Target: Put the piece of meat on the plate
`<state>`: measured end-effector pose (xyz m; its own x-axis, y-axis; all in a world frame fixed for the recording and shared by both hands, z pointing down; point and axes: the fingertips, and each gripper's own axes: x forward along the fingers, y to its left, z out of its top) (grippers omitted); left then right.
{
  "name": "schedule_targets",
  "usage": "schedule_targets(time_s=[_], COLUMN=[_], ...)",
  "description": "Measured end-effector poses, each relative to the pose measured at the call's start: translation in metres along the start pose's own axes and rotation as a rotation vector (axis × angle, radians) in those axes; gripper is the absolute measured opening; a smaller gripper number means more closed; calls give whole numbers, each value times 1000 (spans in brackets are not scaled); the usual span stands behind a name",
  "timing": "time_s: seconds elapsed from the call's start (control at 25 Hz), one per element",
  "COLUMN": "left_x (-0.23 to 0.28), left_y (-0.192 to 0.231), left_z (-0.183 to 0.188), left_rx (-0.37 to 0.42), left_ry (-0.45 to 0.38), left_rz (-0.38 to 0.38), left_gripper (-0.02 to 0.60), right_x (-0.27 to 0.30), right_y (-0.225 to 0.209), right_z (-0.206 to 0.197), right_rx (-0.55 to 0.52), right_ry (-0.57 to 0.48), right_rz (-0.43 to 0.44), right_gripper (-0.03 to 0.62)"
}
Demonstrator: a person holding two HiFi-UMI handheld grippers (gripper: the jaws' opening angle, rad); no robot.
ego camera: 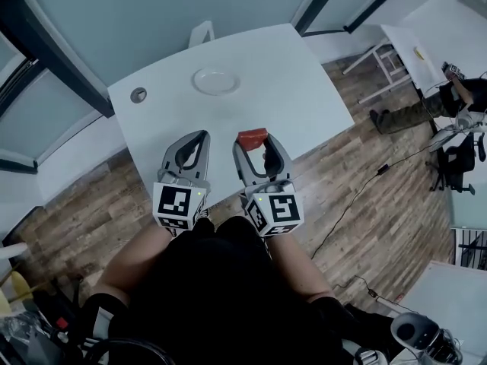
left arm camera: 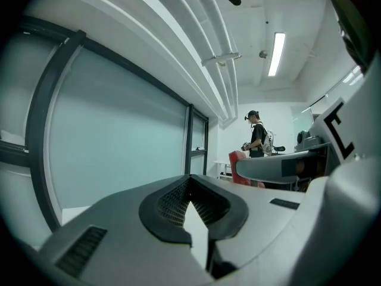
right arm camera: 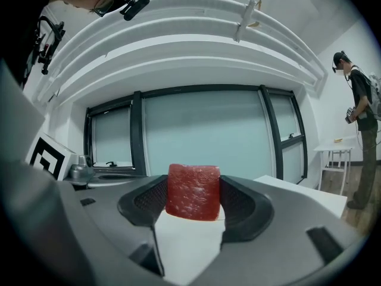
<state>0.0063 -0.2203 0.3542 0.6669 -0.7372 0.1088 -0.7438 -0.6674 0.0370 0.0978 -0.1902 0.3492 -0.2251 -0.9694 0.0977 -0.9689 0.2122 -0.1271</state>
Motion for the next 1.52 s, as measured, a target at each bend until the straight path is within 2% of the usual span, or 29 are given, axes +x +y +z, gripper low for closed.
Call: schedule_targets(time_s=[0.36, 1.0, 1.52], left_x=[22, 101, 149], left_y=[16, 51, 81], left_z=[-20, -42, -93], left_rx=[-27, -62, -118], left_ry=[54, 132, 236], left_rz=[-9, 44, 102], left_gripper=[3, 3, 3], right_x=[29, 108, 166], right_y=[-10, -49, -73], right_z=[-15, -45, -89], right_rx=[3, 35, 76], right_ry=[47, 150, 267], right_rz=[-2, 57, 102], right_gripper=[276, 276, 276])
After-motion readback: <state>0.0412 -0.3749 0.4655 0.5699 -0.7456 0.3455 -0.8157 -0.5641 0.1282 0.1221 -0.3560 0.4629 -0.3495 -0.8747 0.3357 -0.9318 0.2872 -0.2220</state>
